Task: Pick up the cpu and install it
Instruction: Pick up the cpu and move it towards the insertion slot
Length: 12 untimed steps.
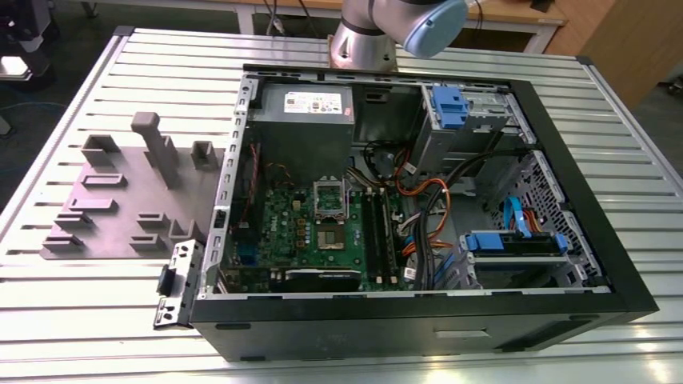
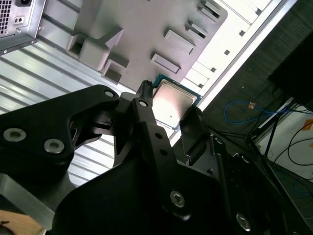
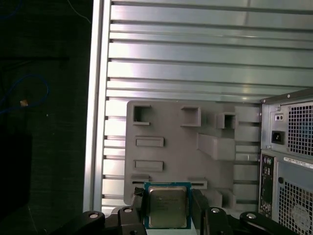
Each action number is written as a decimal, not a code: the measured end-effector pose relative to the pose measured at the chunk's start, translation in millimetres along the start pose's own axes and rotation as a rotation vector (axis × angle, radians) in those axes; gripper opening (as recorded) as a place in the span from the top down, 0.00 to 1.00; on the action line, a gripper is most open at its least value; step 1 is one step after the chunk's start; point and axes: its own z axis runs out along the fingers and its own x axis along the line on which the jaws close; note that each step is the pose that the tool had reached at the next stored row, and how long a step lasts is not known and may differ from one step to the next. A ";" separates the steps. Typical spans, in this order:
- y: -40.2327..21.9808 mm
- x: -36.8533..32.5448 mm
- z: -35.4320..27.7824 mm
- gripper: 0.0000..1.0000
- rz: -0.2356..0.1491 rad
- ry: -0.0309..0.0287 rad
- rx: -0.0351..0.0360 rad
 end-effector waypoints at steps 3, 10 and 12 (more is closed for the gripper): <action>-0.6 -0.1 0.0 0.53 0.000 -0.0001 0.0002; -0.8 -2.1 0.0 0.53 0.000 -0.0001 0.0004; -0.8 -2.6 0.0 0.53 0.000 0.0000 0.0004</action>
